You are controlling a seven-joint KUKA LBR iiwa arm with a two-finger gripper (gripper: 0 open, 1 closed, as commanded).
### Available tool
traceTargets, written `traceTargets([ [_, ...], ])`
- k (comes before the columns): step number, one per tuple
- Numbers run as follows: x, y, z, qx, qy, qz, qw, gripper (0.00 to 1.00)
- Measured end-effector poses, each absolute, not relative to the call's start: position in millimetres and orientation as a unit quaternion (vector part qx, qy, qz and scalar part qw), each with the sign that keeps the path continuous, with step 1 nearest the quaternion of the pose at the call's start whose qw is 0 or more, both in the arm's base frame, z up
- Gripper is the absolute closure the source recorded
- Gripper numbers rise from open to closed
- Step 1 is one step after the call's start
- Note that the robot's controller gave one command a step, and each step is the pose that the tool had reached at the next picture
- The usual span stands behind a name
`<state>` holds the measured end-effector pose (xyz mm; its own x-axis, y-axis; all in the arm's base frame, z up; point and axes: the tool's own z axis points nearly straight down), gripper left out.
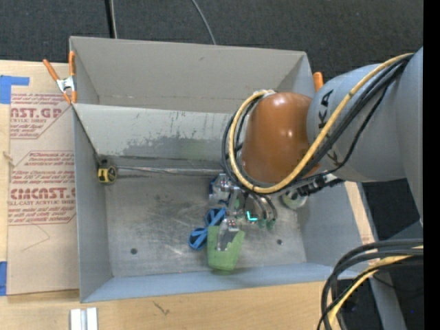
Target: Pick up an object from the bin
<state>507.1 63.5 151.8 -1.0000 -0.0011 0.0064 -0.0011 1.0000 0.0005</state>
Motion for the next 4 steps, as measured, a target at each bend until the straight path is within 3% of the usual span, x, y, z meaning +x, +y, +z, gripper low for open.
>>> traceTargets([
  [1,509.9,45,71,0.02,-1.0,-0.001,-0.008,0.0],
  [2,508.9,44,75,0.022,-1.0,0.0,-0.003,1.0],
  [3,493.4,36,184,0.153,-0.988,0.0,-0.003,1.0],
  [4,482.7,65,240,0.169,-0.986,-0.001,-0.004,1.0],
])
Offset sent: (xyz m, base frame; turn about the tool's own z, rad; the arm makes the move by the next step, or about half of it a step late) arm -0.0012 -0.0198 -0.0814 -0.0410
